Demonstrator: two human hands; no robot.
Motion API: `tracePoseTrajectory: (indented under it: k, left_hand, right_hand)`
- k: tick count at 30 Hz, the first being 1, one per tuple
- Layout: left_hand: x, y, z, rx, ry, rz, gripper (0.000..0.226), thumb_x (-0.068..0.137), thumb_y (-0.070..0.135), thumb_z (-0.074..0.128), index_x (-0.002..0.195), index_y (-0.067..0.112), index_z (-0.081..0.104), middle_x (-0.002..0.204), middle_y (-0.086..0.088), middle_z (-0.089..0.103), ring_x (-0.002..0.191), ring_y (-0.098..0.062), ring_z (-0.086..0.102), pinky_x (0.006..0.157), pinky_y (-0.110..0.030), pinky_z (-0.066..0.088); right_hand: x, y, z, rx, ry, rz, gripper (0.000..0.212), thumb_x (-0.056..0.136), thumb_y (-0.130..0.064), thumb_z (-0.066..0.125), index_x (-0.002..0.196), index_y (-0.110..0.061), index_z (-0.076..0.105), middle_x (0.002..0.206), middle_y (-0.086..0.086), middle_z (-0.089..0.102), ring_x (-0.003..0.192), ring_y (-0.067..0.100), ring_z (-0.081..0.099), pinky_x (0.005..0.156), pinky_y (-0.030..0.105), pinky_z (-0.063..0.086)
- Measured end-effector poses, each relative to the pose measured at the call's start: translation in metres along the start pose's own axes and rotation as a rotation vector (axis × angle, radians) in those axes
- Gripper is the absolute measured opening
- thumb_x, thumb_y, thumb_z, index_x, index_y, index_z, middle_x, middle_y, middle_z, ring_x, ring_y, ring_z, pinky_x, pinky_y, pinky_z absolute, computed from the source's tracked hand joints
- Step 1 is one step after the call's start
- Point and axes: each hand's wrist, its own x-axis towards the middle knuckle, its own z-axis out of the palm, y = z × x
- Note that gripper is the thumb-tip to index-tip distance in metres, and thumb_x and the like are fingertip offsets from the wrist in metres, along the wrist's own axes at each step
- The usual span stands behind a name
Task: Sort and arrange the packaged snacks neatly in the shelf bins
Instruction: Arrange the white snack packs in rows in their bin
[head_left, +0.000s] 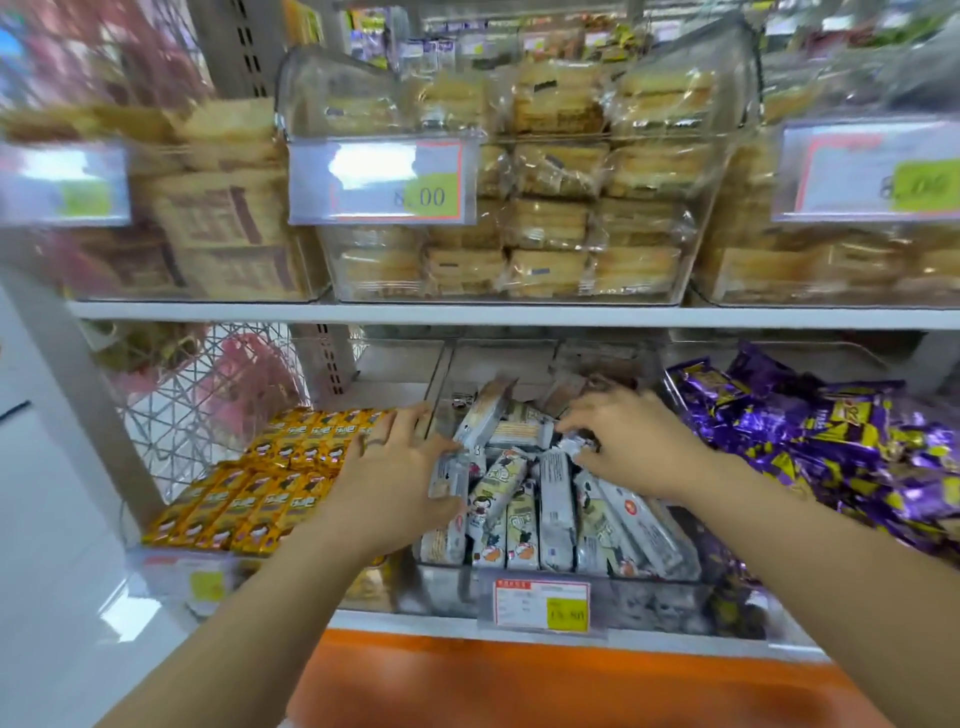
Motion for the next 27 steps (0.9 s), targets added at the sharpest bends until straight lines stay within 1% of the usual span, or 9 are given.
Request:
tracePoseTrajectory:
  k: [6, 9, 11, 13, 17, 20, 22, 24, 27]
  left_hand:
    - [-0.006, 0.001, -0.001, 0.005, 0.024, 0.005, 0.060, 0.083, 0.059, 0.057, 0.137, 0.042, 0.038, 0.153, 0.005, 0.008, 0.143, -0.024, 0.010, 0.115, -0.049, 0.017]
    - [-0.009, -0.003, -0.001, -0.081, 0.016, 0.009, 0.057, 0.082, 0.057, 0.059, 0.134, 0.041, 0.040, 0.153, 0.007, 0.008, 0.142, -0.022, 0.012, 0.111, -0.046, 0.023]
    - [-0.009, -0.006, -0.002, -0.086, 0.010, 0.015, 0.055, 0.082, 0.057, 0.060, 0.132, 0.042, 0.040, 0.152, 0.009, 0.006, 0.142, -0.022, 0.011, 0.111, -0.044, 0.023]
    - [-0.005, -0.006, -0.003, -0.043, 0.007, 0.014, 0.055, 0.082, 0.058, 0.059, 0.132, 0.043, 0.040, 0.153, 0.008, 0.006, 0.142, -0.022, 0.010, 0.113, -0.044, 0.019]
    - [0.005, -0.003, -0.005, 0.096, -0.008, 0.023, 0.056, 0.082, 0.062, 0.055, 0.133, 0.044, 0.041, 0.153, 0.004, 0.007, 0.143, -0.025, 0.006, 0.116, -0.052, 0.011]
    - [0.016, 0.002, -0.008, 0.260, -0.076, 0.025, 0.064, 0.083, 0.065, 0.051, 0.139, 0.038, 0.038, 0.156, 0.002, 0.004, 0.145, -0.029, -0.001, 0.114, -0.059, 0.006]
    - [0.023, 0.005, -0.012, 0.362, -0.132, 0.033, 0.074, 0.082, 0.069, 0.048, 0.144, 0.031, 0.034, 0.157, -0.001, 0.000, 0.145, -0.032, -0.006, 0.114, -0.062, 0.003]
    - [0.027, 0.008, -0.016, 0.372, -0.195, 0.034, 0.070, 0.083, 0.069, 0.048, 0.143, 0.034, 0.037, 0.158, -0.002, -0.005, 0.145, -0.033, -0.012, 0.113, -0.062, 0.001]
    - [0.026, 0.006, -0.018, 0.269, -0.220, 0.036, 0.048, 0.084, 0.059, 0.054, 0.128, 0.040, 0.050, 0.158, 0.001, -0.009, 0.145, -0.032, -0.014, 0.114, -0.061, 0.001]
  right_hand:
    - [-0.005, -0.063, 0.016, 0.154, -0.134, -0.322, 0.051, 0.093, -0.017, 0.054, 0.141, -0.022, 0.039, 0.148, -0.002, 0.037, 0.133, 0.022, 0.035, 0.106, 0.040, 0.034]
    - [0.009, -0.069, 0.022, 0.172, -0.154, -0.312, 0.055, 0.089, -0.012, 0.056, 0.141, -0.017, 0.038, 0.142, 0.001, 0.038, 0.124, 0.024, 0.045, 0.090, 0.034, 0.043]
    - [0.015, -0.063, 0.025, 0.143, -0.161, -0.291, 0.055, 0.088, -0.014, 0.059, 0.139, -0.020, 0.039, 0.130, 0.002, 0.039, 0.103, 0.024, 0.052, 0.071, 0.032, 0.041]
    - [0.018, -0.056, 0.026, 0.095, -0.176, -0.266, 0.052, 0.087, -0.014, 0.061, 0.135, -0.024, 0.043, 0.124, 0.002, 0.036, 0.090, 0.026, 0.051, 0.069, 0.037, 0.044]
    - [0.020, -0.037, 0.029, 0.100, -0.082, -0.192, 0.051, 0.082, 0.006, 0.052, 0.124, -0.023, 0.048, 0.127, 0.002, 0.035, 0.090, 0.025, 0.046, 0.067, 0.035, 0.040]
    - [0.018, -0.026, 0.027, 0.136, -0.040, -0.139, 0.057, 0.083, 0.008, 0.046, 0.128, -0.027, 0.048, 0.137, -0.002, 0.035, 0.105, 0.028, 0.048, 0.086, 0.038, 0.043]
    - [0.015, -0.028, 0.023, 0.086, -0.095, -0.193, 0.058, 0.085, 0.005, 0.047, 0.132, -0.030, 0.049, 0.141, -0.003, 0.038, 0.120, 0.025, 0.045, 0.107, 0.041, 0.029]
    - [0.010, -0.035, 0.022, 0.044, -0.105, -0.270, 0.052, 0.087, -0.003, 0.052, 0.131, -0.031, 0.050, 0.141, -0.004, 0.039, 0.127, 0.021, 0.037, 0.112, 0.039, 0.018]
    - [0.001, -0.040, 0.021, 0.030, -0.092, -0.315, 0.055, 0.089, -0.004, 0.053, 0.135, -0.033, 0.047, 0.142, -0.003, 0.037, 0.128, 0.021, 0.029, 0.110, 0.036, 0.020]
